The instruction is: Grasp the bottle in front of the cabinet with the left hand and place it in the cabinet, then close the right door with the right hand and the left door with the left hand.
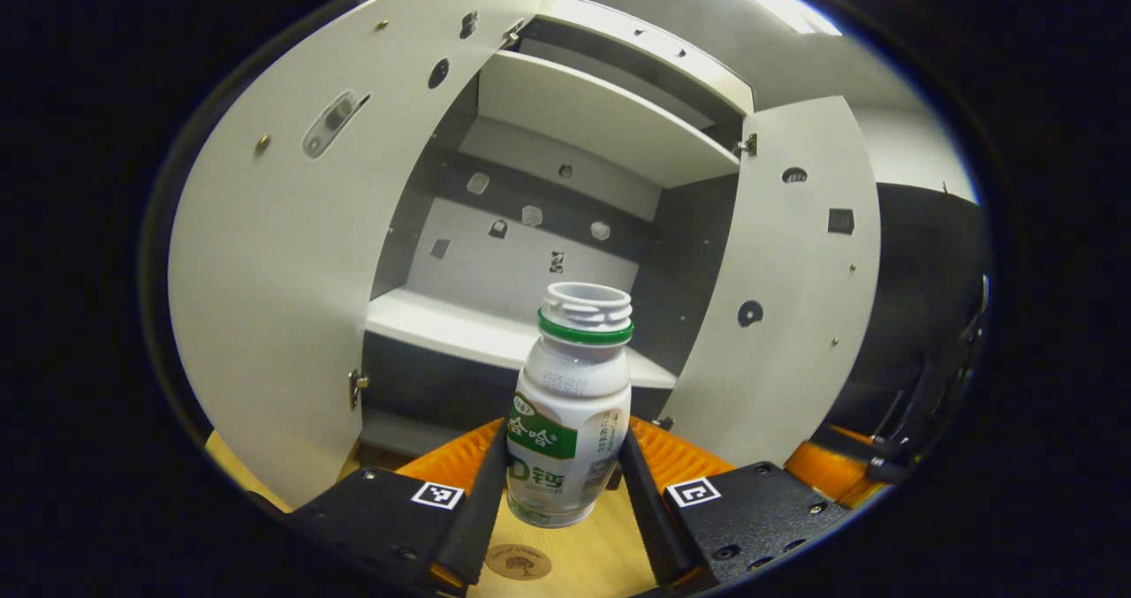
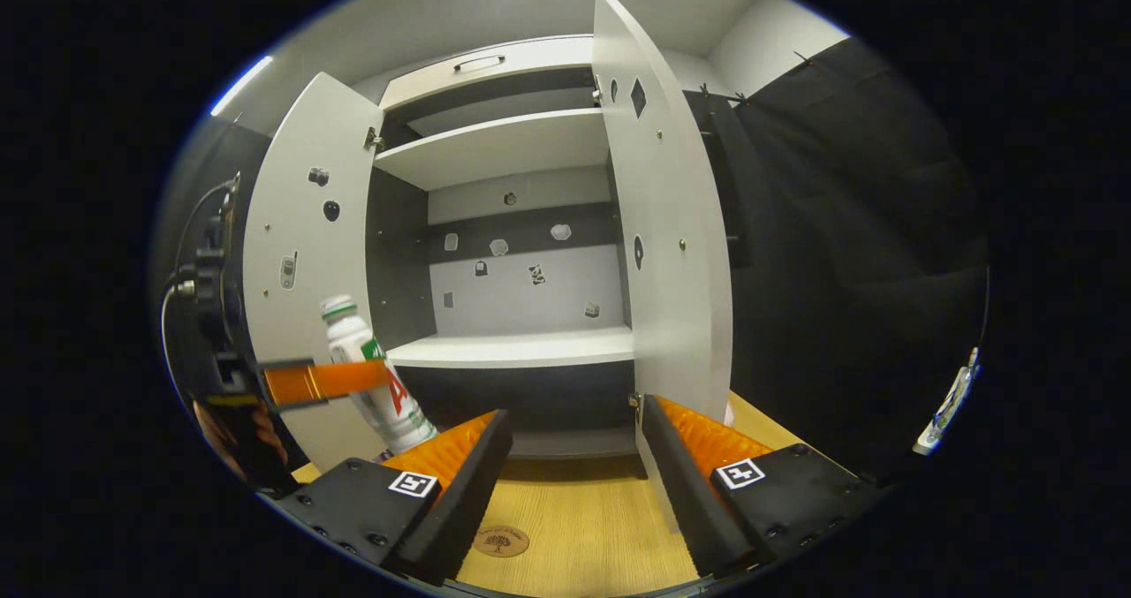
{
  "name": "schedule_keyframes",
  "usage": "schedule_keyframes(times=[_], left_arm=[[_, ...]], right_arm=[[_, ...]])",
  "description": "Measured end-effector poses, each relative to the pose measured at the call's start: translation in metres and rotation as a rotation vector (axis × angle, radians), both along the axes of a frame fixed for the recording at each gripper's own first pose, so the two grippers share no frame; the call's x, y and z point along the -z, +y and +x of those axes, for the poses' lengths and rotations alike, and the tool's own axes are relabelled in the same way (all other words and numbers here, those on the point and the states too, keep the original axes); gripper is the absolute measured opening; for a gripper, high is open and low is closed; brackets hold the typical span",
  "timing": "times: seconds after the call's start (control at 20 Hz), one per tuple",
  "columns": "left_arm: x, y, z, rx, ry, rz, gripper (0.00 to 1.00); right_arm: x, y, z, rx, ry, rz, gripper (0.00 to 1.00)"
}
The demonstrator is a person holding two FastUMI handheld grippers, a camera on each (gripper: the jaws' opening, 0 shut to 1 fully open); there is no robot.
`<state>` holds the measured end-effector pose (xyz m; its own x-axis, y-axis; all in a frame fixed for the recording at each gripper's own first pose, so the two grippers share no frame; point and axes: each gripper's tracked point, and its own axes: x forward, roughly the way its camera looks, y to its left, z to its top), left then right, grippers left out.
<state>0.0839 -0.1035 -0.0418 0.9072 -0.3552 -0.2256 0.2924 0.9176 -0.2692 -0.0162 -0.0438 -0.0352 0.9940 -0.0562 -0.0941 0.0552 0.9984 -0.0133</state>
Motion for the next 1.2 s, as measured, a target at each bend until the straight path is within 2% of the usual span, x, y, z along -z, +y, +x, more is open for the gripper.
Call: schedule_keyframes(times=[0.05, 0.15, 0.25, 0.35, 0.5, 0.65, 0.8, 0.9, 1.1, 1.2], left_arm=[[-0.022, -0.002, 0.011, 0.016, -0.026, -0.004, 0.69], [-0.057, 0.003, 0.039, 0.015, -0.092, 0.048, 0.69], [-0.079, 0.004, 0.073, -0.007, -0.139, 0.123, 0.69], [-0.090, -0.007, 0.108, -0.015, -0.151, 0.144, 0.70], [-0.077, -0.017, 0.165, -0.038, -0.100, 0.152, 0.69], [-0.053, -0.030, 0.219, -0.059, -0.080, 0.217, 0.69], [-0.022, -0.051, 0.255, -0.061, -0.024, 0.244, 0.69], [0.001, -0.054, 0.270, -0.068, 0.019, 0.285, 0.69], [0.041, -0.050, 0.281, -0.099, 0.111, 0.266, 0.69], [0.034, -0.048, 0.282, -0.113, 0.079, 0.264, 0.70]], right_arm=[[0.000, 0.001, -0.001, 0.001, -0.002, -0.001, 0.98], [0.000, 0.000, -0.001, 0.012, -0.009, -0.009, 0.98], [-0.001, -0.004, -0.005, 0.033, -0.016, -0.019, 0.98], [-0.001, -0.012, -0.008, 0.068, -0.024, -0.033, 0.98], [-0.001, -0.026, -0.018, 0.120, -0.031, -0.038, 0.98], [-0.004, -0.044, -0.031, 0.185, -0.038, -0.027, 0.98], [-0.007, -0.068, -0.047, 0.262, -0.042, -0.026, 0.98], [-0.010, -0.086, -0.057, 0.320, -0.044, -0.038, 0.98], [-0.011, -0.114, -0.074, 0.404, -0.056, -0.042, 0.98], [-0.012, -0.120, -0.078, 0.424, -0.056, -0.038, 0.98]])
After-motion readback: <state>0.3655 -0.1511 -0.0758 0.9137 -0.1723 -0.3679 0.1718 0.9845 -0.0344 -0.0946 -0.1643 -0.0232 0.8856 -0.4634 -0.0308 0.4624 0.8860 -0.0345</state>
